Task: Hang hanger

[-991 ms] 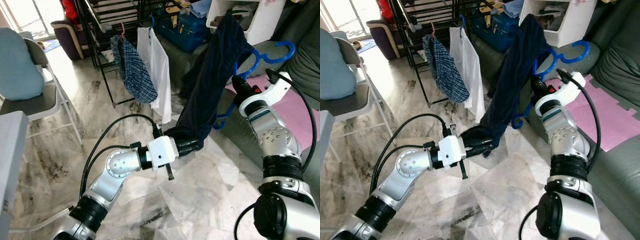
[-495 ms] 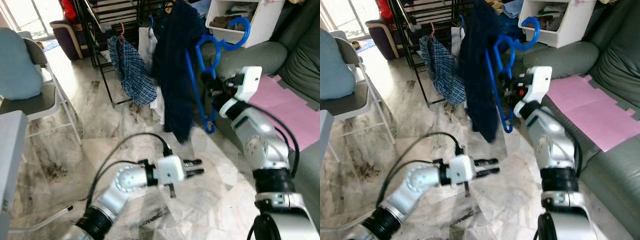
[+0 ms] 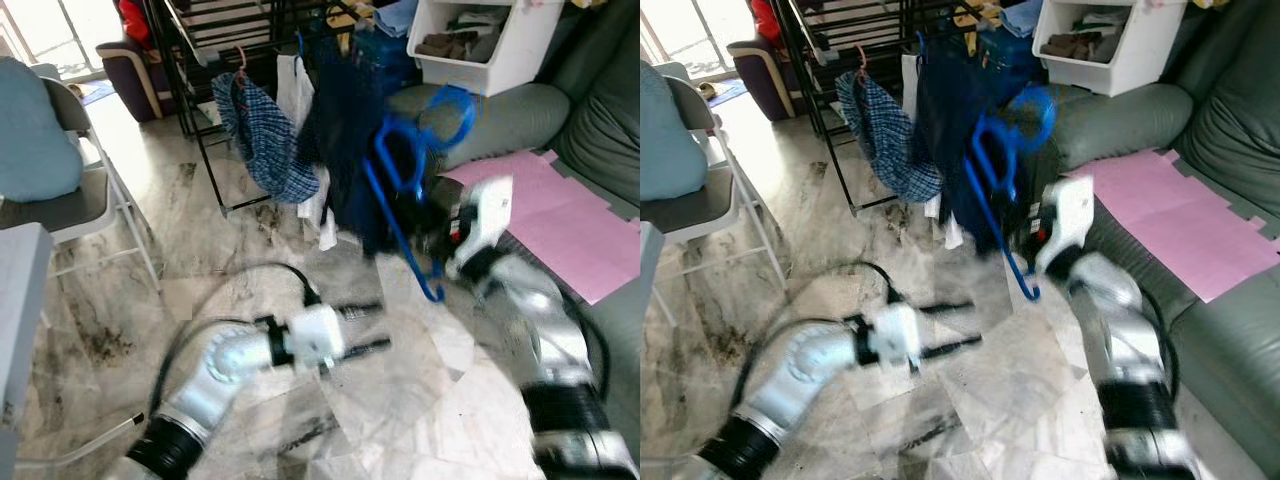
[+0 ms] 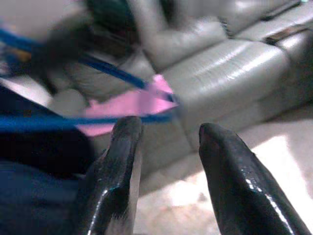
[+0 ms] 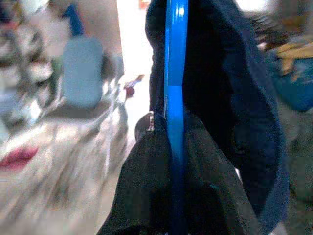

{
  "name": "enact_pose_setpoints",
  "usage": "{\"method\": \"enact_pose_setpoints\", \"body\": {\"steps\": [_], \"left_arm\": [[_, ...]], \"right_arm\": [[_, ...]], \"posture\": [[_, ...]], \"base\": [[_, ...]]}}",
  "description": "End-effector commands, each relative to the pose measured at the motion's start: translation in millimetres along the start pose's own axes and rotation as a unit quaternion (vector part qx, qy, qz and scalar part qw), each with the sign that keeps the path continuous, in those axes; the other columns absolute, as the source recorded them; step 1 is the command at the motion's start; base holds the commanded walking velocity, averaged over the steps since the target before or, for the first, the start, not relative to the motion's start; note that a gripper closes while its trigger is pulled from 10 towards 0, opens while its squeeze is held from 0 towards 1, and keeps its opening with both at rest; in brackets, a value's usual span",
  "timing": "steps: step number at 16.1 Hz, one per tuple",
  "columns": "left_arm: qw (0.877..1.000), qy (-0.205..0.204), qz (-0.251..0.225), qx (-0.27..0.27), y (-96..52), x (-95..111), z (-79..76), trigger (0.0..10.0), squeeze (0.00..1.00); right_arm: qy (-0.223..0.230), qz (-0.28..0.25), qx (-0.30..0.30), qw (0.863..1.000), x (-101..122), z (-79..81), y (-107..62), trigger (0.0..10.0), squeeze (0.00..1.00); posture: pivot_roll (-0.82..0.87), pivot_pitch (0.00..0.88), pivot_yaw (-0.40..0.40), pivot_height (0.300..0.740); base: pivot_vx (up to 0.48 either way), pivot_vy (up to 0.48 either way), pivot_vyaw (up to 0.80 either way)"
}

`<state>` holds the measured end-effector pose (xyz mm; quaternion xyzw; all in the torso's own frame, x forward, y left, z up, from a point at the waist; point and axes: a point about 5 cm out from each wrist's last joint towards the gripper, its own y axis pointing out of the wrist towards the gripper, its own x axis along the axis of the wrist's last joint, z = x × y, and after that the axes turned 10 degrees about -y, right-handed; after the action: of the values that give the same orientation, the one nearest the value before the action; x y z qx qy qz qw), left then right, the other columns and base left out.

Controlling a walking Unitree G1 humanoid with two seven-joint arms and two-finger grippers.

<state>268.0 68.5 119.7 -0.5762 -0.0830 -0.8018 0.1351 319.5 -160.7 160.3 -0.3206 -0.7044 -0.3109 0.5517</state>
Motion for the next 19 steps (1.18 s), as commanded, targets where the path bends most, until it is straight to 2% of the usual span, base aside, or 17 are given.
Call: {"method": "enact_pose_setpoints", "body": {"steps": [1,2,3,4,6,8,10,13,16,19], "left_arm": [[1.0,0.024,-0.011,0.013,-4.0,9,10.6,10.0,1.0],[0.999,0.038,-0.013,0.032,-6.6,12,17.2,10.0,1.0],[0.993,0.066,-0.02,0.092,-18.8,18,38.9,10.0,1.0],[0.991,0.086,-0.013,0.099,-25.4,20,45.1,10.0,1.0],[0.988,0.138,-0.004,0.075,-37.3,29,51.7,10.0,1.0],[0.982,0.185,0.012,0.045,-44.3,35,61.8,10.0,1.0],[0.975,0.217,0.042,0.026,-51.8,34,73.2,10.0,1.0],[0.964,0.253,0.08,-0.02,-54.8,25,76.3,10.0,1.0],[0.957,0.258,0.113,-0.068,-56.8,12,75.1,10.0,1.0],[0.954,0.257,0.134,-0.074,-52.0,9,82.4,10.0,1.0]], "right_arm": [[-0.023,-0.023,0.036,0.999,11,6.4,0.6,10.0,0.0],[-0.023,-0.015,0.054,0.998,7,9.3,-4.3,10.0,0.0],[-0.031,0.019,0.087,0.996,-7,12.7,-25.1,10.0,0.0],[-0.033,0.034,0.097,0.994,-12,12.2,-33.8,10.0,0.0],[-0.013,0.064,0.134,0.989,-21,13.3,-55.9,10.0,0.0],[-0.012,0.082,0.164,0.983,-23,14.8,-66.9,10.0,0.0],[-0.013,0.093,0.188,0.978,-25,16.5,-72.4,10.0,0.0],[-0.018,0.1,0.227,0.969,-22,20.8,-76.4,10.0,0.0],[-0.026,0.099,0.257,0.961,-13,21.5,-78.2,10.0,0.0],[-0.036,0.112,0.284,0.952,-10,22.7,-81.8,10.0,0.0]], "posture": [[-0.12,0.0,0.017,0.74],[-0.11,0.0,0.015,0.74],[-0.11,0.0,0.017,0.74],[-0.11,0.0,0.017,0.74],[-0.11,0.0,0.019,0.74],[-0.11,0.0,0.02,0.74],[-0.11,0.0,0.023,0.74],[-0.12,0.0,0.025,0.74],[-0.13,0.0,0.03,0.74],[-0.13,0.0,0.034,0.74]], "base": [[0.0,0.0,0.0],[0.0,0.0,0.0],[0.0,0.0,0.0],[0.0,0.0,0.0],[0.0,0.0,0.0],[0.0,0.0,0.0],[0.0,0.0,0.0],[0.0,0.0,0.0],[0.0,0.0,0.0],[0.0,0.0,0.0]]}}
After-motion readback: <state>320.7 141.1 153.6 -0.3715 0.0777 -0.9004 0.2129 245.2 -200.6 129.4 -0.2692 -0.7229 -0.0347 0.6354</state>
